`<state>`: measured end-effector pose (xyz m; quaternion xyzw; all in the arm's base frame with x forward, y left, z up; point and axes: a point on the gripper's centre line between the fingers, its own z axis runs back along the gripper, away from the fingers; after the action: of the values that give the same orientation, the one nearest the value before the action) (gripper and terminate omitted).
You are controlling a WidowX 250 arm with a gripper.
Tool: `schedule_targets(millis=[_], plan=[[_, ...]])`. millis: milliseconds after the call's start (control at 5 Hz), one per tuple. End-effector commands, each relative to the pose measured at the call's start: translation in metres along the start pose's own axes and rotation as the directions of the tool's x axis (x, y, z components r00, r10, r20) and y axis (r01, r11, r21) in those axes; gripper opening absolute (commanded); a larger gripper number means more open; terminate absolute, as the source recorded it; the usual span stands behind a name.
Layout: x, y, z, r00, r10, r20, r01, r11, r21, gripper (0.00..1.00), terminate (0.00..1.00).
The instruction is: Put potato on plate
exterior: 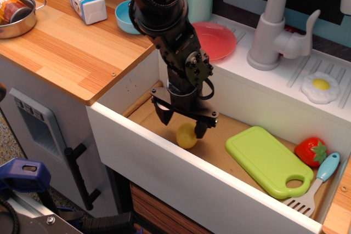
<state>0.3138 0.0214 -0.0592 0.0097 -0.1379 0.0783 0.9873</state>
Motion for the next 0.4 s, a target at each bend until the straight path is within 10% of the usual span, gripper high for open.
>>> schedule_targets(millis=[0,200], plan=[[0.0018,0.0047,-0.0074,0.992,0.086,0.094,-0.088,0.996,0.017,1.00,0.00],[0.0017,0.0014,-0.0084,0.990,0.110,0.092,-0.115,0.992,0.049,1.00,0.00]])
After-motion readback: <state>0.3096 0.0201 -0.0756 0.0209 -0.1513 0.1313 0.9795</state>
